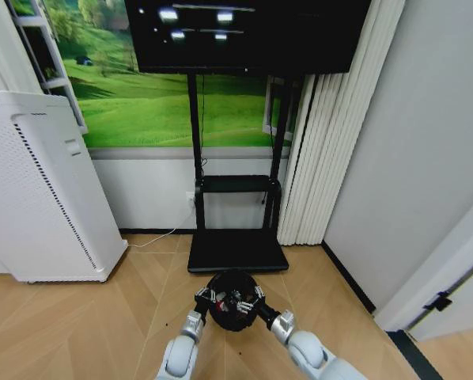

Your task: Pick up the trash bin and place the garbage on the floor into it.

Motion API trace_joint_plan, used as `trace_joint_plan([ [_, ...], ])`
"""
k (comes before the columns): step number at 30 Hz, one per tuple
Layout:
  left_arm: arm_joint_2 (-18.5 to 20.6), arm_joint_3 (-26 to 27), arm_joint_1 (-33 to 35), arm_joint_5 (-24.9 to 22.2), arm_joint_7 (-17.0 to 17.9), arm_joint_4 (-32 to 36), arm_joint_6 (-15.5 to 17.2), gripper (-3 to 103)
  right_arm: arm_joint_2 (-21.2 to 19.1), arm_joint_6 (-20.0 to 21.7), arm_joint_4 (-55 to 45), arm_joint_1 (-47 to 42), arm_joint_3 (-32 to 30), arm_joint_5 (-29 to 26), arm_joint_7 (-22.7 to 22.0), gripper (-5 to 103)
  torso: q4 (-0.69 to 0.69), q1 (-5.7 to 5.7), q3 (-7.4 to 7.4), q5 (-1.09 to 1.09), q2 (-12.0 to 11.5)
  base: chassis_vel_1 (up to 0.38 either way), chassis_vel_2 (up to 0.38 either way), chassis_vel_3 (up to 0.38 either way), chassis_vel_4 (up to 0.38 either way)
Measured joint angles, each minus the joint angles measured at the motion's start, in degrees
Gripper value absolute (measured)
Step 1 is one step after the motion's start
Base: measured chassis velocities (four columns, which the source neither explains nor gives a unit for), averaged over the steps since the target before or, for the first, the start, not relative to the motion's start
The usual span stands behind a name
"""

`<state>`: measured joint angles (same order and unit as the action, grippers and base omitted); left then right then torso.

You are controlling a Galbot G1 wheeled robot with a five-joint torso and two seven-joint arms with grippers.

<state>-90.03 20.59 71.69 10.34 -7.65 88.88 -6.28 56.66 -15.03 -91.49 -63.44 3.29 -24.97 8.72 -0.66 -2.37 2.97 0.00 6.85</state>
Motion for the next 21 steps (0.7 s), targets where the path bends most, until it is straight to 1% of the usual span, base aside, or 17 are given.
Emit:
trace_joint_plan([
  [3,0.2,0.4,0.3,-0.1,0.0,0.5,0.0,6,-0.2,0.1,-0.9,-0.9,-1.6,-0.7,-0.7,100,0.0,0.0,0.0,0.0,0.0,0.0,0.0,0.0,0.0],
  [6,1.7,1.9,1.3,-1.3,-0.1,2.1,0.2,6,-1.7,0.4,-3.1,-3.1,-5.3,-2.6,-2.0,100,0.0,0.0,0.0,-0.01,0.0,0.0,0.0,0.0,0.0],
  [7,1.7,1.9,1.3,-1.3,-0.1,2.1,0.2,6,-1.7,0.4,-3.1,-3.1,-5.3,-2.6,-2.0,100,0.0,0.0,0.0,-0.01,0.0,0.0,0.0,0.0,0.0],
  [8,2.2,2.8,1.7,-1.8,-0.1,2.9,0.3,6,-2.2,0.4,-3.7,-3.8,-6.6,-3.0,-2.5,100,-0.02,0.0,0.0,-0.01,0.0,0.0,0.0,0.0,0.0],
  [9,2.9,3.9,2.3,-2.5,-0.1,3.9,0.6,6,-2.6,0.5,-4.2,-4.2,-7.6,-3.4,-2.9,100,0.0,0.0,0.0,-0.01,0.0,0.0,0.0,0.0,0.0],
  [10,2.9,3.9,2.3,-2.5,-0.1,3.9,0.6,6,-2.6,0.5,-4.2,-4.2,-7.6,-3.4,-2.9,100,0.0,0.0,0.0,-0.01,0.0,0.0,0.0,0.0,0.0],
  [11,3.6,5.1,3.0,-3.5,-0.1,5.1,1.0,6,-3.1,0.5,-4.9,-5.3,-9.6,-3.9,-3.3,100,0.02,0.0,0.0,0.0,0.0,0.0,0.0,0.0,0.0],
  [13,4.9,7.1,4.0,-5.3,0.0,7.5,1.5,6,-3.6,1.3,-6.0,-7.0,-13.0,-4.0,-4.3,100,0.0,0.0,0.0,-0.01,0.0,0.0,0.0,0.0,0.0],
  [14,4.9,7.1,4.0,-5.3,0.0,7.5,1.5,6,-3.6,1.3,-6.0,-7.0,-13.0,-4.0,-4.3,100,0.0,0.0,0.0,-0.01,0.0,0.0,0.0,0.0,0.0],
  [15,5.3,7.9,4.3,-6.0,0.0,8.3,1.7,6,-3.6,1.9,-6.4,-7.4,-14.3,-4.0,-5.0,100,0.0,0.0,0.0,-0.01,0.0,0.0,0.0,0.0,0.0],
  [16,5.9,9.0,4.7,-7.1,0.1,9.5,2.0,6,-3.6,3.6,-7.1,-8.0,-16.1,-4.1,-6.9,100,-0.01,0.0,0.0,0.0,0.0,0.0,0.0,0.0,0.0],
  [17,5.9,9.0,4.7,-7.1,0.1,9.5,2.0,6,-3.6,3.6,-7.1,-8.0,-16.1,-4.1,-6.9,100,-0.01,0.0,0.0,0.0,0.0,0.0,0.0,0.0,0.0],
  [20,7.7,12.5,6.3,-9.6,0.3,13.6,2.9,6,-3.0,12.6,-9.4,-9.3,-21.8,-5.4,-14.7,100,0.0,0.0,0.0,0.0,0.0,0.0,0.0,0.0,0.0],
  [21,7.7,12.5,6.3,-9.6,0.3,13.6,2.9,6,-3.0,12.6,-9.4,-9.3,-21.8,-5.4,-14.7,100,0.0,0.0,0.0,0.0,0.0,0.0,0.0,0.0,0.0],
])
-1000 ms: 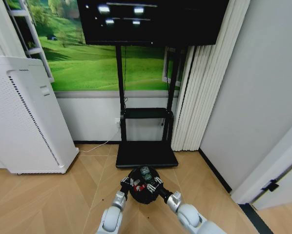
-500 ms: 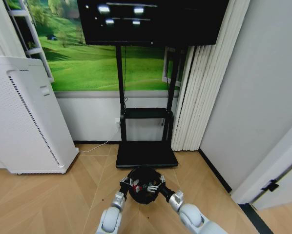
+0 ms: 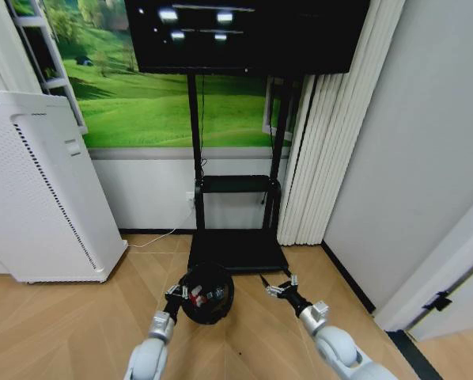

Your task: Pick up the trash bin and place the garbage on the floor into it.

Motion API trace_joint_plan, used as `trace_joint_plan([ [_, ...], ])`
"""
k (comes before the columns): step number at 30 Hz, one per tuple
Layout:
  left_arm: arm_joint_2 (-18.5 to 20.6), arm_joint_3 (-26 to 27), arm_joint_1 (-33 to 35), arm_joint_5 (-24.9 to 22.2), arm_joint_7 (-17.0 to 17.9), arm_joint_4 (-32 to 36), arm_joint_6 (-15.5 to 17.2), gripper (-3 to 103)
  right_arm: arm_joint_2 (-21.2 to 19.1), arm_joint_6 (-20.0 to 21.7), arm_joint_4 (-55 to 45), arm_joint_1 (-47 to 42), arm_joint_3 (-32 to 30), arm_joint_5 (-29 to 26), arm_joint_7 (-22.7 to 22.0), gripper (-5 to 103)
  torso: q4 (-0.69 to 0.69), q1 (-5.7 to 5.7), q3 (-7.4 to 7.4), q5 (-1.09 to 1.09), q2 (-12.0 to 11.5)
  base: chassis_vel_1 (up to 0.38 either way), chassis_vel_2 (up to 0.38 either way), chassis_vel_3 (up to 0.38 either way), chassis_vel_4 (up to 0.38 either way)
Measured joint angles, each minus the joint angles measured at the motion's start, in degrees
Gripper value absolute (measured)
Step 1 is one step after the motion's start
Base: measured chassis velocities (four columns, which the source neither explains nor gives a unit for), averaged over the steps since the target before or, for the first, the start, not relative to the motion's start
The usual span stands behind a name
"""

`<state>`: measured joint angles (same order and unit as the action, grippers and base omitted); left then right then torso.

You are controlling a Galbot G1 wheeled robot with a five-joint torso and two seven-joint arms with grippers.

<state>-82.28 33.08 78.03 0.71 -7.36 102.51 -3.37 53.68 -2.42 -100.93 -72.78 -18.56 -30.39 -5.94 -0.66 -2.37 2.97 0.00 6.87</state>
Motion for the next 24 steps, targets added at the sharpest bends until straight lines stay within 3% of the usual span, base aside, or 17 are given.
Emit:
trace_joint_plan([
  [2,1.1,2.1,1.2,-1.0,0.0,2.2,0.2,6,0.2,4.4,-0.9,-1.1,-3.8,-0.7,-3.2,100,0.01,0.0,0.0,0.0,0.0,0.0,0.0,0.0,0.0],
  [5,1.7,3.2,2.0,-1.6,0.0,3.4,0.3,6,0.2,6.1,-1.3,-1.9,-5.9,-1.2,-4.2,100,0.0,0.0,0.0,0.0,0.0,0.0,0.0,0.0,0.0],
  [7,3.0,5.5,3.9,-2.6,0.0,5.9,0.3,6,0.2,8.7,-2.5,-4.9,-10.9,-2.3,-6.0,100,0.01,0.0,0.0,0.0,0.0,0.0,0.0,0.0,0.0],
  [17,4.1,9.9,7.6,-4.7,-0.1,10.5,0.4,6,2.1,11.3,-4.7,-12.6,-21.8,-3.0,-5.7,100,-0.01,0.0,0.0,0.0,0.0,0.0,0.0,0.0,0.0],
  [24,3.6,11.4,9.7,-5.0,-0.2,12.0,0.0,6,3.3,10.2,-5.7,-13.0,-21.9,-2.5,-5.3,100,0.02,0.0,0.0,0.0,0.0,0.0,0.0,0.0,0.0],
])
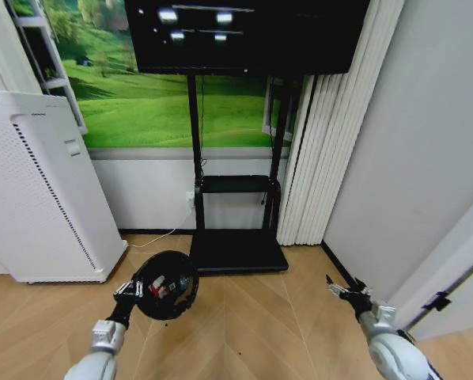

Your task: Pick up the trash bin and place the garbage on the floor into it.

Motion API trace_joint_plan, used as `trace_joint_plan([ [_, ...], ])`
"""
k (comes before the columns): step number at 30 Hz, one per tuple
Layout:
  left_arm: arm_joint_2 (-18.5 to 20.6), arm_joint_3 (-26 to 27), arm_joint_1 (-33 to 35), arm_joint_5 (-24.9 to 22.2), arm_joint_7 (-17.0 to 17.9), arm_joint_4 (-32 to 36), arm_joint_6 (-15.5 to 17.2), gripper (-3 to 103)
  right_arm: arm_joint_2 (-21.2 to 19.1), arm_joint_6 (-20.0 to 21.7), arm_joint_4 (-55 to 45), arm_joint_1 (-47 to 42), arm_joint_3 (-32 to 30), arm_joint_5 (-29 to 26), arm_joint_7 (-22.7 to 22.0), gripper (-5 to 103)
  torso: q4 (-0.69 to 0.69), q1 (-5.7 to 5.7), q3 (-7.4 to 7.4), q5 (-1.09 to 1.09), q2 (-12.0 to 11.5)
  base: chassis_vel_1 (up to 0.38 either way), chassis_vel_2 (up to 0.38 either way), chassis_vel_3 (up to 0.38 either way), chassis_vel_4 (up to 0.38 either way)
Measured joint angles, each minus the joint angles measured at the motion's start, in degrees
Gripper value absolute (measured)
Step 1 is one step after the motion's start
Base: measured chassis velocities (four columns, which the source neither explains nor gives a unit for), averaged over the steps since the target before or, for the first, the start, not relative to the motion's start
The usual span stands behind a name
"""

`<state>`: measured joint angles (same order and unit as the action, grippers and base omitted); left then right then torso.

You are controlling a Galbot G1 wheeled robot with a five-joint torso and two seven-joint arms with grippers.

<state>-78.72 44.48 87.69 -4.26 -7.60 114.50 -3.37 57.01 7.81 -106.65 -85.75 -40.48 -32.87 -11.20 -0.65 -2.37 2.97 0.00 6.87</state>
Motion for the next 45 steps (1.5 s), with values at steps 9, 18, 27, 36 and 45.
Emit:
trace_joint_plan([
  [9,-0.6,0.3,0.7,0.1,0.0,0.6,-0.5,6,0.1,-0.1,0.0,0.3,0.5,0.2,-0.1,100,-0.01,0.0,0.0,0.0,0.0,0.0,0.0,0.0,0.0],
  [18,-1.3,0.2,0.7,0.2,0.1,0.9,-0.9,6,0.1,-0.2,0.0,0.4,0.6,0.3,-0.1,100,-0.02,0.0,0.01,0.0,0.0,0.0,0.0,0.0,0.0],
  [27,-1.8,0.7,1.7,0.2,0.2,0.9,-1.9,6,0.0,-0.3,0.0,0.4,0.7,0.3,-0.1,100,-0.01,0.0,0.01,0.0,0.0,0.07,0.064,-0.071,-0.071],
  [36,-2.1,0.4,1.8,0.3,0.2,1.0,-2.0,6,0.0,-0.3,0.1,0.5,0.7,0.3,-0.1,100,-0.02,0.0,0.0,-0.01,0.0,0.218,0.228,-0.207,-0.219],
  [45,-2.1,-0.1,1.3,0.5,0.2,0.8,-2.0,6,0.0,-0.3,0.1,0.5,0.7,0.3,0.0,100,-0.03,0.0,0.01,-0.04,0.0,0.308,0.307,-0.304,-0.312],
])
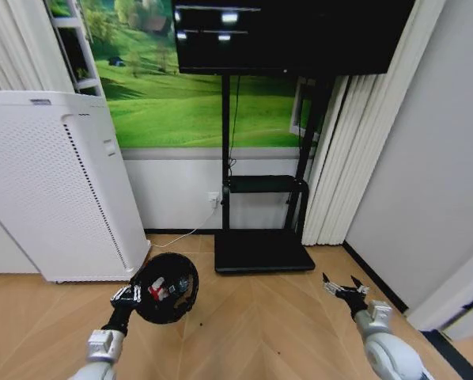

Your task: Pick up the trash bin and place the garbage on the floor into it.

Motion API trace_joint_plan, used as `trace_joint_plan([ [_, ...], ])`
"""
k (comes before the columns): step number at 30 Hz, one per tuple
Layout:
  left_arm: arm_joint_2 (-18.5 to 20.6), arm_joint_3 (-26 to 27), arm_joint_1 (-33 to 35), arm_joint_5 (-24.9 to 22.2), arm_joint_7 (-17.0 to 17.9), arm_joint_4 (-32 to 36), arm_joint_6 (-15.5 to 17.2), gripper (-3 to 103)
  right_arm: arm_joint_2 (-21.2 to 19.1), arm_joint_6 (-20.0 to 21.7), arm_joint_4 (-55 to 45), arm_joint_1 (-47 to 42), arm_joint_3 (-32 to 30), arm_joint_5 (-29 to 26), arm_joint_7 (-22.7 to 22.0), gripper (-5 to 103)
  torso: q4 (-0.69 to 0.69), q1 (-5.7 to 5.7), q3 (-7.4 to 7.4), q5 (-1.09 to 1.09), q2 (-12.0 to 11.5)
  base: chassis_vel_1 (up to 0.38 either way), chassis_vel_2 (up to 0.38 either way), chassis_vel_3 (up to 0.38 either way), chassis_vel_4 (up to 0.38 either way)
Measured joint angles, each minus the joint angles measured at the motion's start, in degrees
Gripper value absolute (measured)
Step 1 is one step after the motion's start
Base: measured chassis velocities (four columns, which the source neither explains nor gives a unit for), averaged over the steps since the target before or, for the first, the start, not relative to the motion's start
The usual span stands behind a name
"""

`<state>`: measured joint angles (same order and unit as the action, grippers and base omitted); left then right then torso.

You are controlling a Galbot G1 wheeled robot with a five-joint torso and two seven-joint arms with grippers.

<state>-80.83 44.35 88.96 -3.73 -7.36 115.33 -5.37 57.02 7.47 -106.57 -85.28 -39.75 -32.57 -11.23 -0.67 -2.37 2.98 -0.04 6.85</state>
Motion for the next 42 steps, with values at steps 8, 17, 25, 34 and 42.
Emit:
trace_joint_plan([
  [8,0.1,-0.3,-0.6,0.1,0.0,-1.0,0.0,6,0.0,0.0,0.0,0.0,0.0,0.0,0.0,100,0.02,0.0,-0.01,0.03,0.0,0.337,0.346,-0.344,-0.354],
  [17,0.0,-1.0,-0.9,0.3,0.1,-1.6,0.1,6,0.0,0.0,0.0,0.0,0.0,0.0,0.0,100,0.02,0.0,0.0,0.07,0.0,0.069,0.088,-0.067,-0.074],
  [25,-0.2,-1.4,-0.3,0.7,0.1,-1.9,0.2,6,0.0,0.0,0.0,0.0,0.0,0.0,0.0,100,0.0,-0.01,0.0,0.04,0.0,0.004,-0.109,-0.018,0.103],
  [34,-0.1,-0.7,-0.2,0.7,0.2,-2.2,0.3,6,0.0,0.0,0.0,0.0,0.0,0.0,0.0,100,-0.01,0.0,-0.01,0.06,0.0,0.197,-0.157,-0.195,0.163],
  [42,-0.4,-0.2,4.3,-0.4,2.1,-2.5,1.2,6,0.0,0.0,0.0,0.0,0.0,0.0,0.0,100,-0.01,0.03,-0.03,0.05,0.0,0.134,-0.168,-0.158,0.173],
])
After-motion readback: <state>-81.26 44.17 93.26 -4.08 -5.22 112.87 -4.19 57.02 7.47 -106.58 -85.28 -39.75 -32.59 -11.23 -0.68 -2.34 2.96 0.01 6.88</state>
